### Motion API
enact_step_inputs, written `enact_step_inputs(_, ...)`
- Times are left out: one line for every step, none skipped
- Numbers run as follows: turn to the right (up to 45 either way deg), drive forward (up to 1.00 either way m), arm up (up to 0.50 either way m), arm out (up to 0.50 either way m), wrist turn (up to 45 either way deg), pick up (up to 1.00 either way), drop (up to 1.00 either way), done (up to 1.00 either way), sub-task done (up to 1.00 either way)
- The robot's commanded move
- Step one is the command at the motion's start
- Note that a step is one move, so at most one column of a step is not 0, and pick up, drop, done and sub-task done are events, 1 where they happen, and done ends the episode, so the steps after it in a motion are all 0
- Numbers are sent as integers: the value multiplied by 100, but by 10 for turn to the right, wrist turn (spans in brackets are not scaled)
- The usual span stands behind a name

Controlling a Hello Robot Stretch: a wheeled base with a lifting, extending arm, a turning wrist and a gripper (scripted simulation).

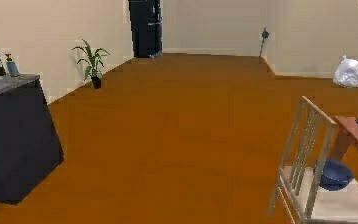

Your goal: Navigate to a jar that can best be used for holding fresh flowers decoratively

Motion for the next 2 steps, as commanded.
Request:
enact_step_inputs(0, 50, 0, 0, 0, 0, 0, 0, 0)
enact_step_inputs(90, 0, 0, 0, 0, 0, 0, 0, 0)
